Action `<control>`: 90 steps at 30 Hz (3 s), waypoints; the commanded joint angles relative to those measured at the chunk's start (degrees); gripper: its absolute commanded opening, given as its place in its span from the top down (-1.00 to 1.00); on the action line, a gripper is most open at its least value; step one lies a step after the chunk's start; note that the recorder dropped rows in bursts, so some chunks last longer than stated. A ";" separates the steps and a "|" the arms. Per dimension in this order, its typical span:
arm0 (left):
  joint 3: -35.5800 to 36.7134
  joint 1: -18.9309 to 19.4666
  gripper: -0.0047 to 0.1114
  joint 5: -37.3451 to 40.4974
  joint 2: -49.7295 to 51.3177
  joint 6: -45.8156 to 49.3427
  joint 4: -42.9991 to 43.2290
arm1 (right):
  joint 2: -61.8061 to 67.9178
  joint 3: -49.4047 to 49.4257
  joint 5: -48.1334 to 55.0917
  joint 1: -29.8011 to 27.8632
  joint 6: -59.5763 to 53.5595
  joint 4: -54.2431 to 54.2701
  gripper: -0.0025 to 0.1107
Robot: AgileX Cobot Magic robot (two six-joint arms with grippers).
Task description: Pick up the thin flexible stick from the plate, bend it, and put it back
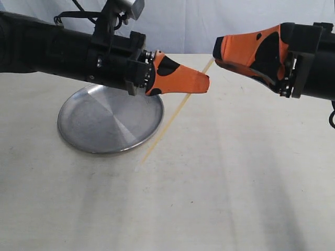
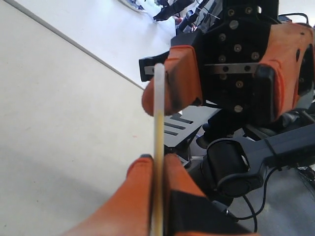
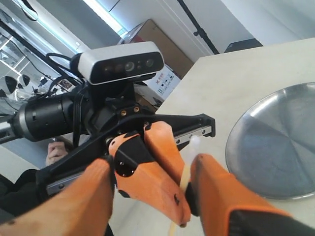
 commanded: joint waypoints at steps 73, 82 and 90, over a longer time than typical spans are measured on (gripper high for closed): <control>-0.33 -3.23 0.92 0.56 -0.44 5.08 -1.40 | 0.13 -0.38 1.09 0.13 -2.61 0.36 0.22; -0.33 -3.23 0.92 0.56 -0.44 5.32 -1.77 | 0.13 -0.38 0.87 0.13 -2.61 0.36 0.22; -0.33 -3.68 0.92 0.56 -0.44 5.58 -1.78 | 0.13 -0.38 1.73 0.13 -2.61 0.36 0.22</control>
